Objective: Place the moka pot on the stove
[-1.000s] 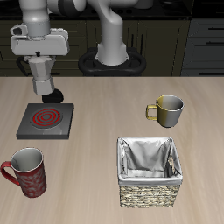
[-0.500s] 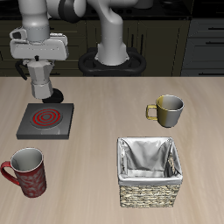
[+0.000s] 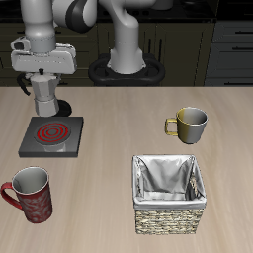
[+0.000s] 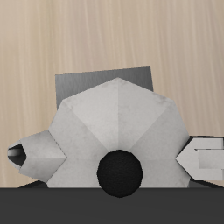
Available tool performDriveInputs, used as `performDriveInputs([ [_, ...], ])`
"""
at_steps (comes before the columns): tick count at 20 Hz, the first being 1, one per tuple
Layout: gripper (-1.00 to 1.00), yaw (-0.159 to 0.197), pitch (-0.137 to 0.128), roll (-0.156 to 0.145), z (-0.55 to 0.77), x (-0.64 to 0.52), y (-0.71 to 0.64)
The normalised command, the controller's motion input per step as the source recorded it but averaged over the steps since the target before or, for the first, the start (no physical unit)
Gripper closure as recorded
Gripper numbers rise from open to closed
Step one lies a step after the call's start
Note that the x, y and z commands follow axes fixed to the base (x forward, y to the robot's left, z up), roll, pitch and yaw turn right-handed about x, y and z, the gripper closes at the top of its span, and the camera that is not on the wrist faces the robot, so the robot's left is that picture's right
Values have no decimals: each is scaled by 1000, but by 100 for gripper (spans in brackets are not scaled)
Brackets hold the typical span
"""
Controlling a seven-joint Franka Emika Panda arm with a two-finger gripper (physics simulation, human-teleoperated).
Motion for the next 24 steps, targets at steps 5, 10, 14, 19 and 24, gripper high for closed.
performDriveInputs([
  [5,100,21,10,-3,-210,137,46],
  [10,100,4,-5,-8,-125,95,-23],
  [14,100,-3,12,-7,-188,73,-38],
  [19,100,-14,39,-9,-307,80,-32],
  [24,100,-4,35,0,-274,65,8],
])
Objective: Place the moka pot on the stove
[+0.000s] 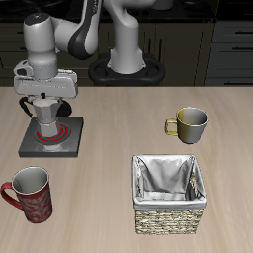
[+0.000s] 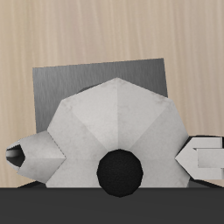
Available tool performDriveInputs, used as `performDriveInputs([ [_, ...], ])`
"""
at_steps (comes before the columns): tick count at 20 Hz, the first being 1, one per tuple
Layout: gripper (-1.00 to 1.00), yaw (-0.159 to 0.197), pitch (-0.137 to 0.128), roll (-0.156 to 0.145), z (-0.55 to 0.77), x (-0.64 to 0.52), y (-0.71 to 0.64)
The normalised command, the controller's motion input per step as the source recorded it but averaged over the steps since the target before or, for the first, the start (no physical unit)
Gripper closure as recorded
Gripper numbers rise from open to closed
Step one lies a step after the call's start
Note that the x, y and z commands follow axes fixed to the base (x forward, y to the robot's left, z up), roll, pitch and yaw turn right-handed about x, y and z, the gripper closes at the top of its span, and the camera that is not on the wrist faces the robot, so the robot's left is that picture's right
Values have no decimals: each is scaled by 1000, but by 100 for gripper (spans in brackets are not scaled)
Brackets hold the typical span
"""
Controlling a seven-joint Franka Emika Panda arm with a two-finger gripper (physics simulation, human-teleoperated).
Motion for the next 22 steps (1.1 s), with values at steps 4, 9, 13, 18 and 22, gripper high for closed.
performDriveInputs([
  [4,100,8,32,-68,-239,48,26],
  [9,-100,34,8,25,-29,-40,218],
  [13,-100,29,-12,8,101,-71,246],
  [18,-100,5,-18,15,166,-113,173],
  [22,-100,0,0,-5,138,-136,148],
])
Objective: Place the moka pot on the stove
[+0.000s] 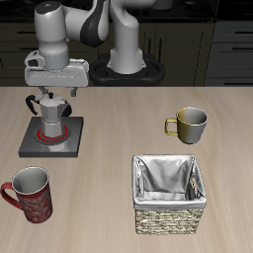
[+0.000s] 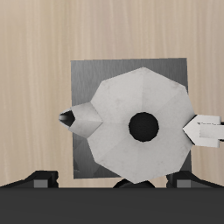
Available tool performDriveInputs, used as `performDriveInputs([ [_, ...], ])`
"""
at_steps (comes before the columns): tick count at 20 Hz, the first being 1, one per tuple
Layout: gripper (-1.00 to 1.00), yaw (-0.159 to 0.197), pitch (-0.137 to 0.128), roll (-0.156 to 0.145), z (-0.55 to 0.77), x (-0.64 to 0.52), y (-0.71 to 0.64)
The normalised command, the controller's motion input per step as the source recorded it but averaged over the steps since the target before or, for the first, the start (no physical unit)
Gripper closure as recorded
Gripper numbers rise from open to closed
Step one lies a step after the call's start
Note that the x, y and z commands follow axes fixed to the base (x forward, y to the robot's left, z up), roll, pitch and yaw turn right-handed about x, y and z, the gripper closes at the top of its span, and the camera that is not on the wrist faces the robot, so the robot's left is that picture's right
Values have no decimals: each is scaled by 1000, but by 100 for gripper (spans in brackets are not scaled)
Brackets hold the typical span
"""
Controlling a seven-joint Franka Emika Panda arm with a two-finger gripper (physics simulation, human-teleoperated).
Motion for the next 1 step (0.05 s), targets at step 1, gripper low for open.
performDriveInputs([
  [1,-100,72,-52,-15,320,-293,260],
])
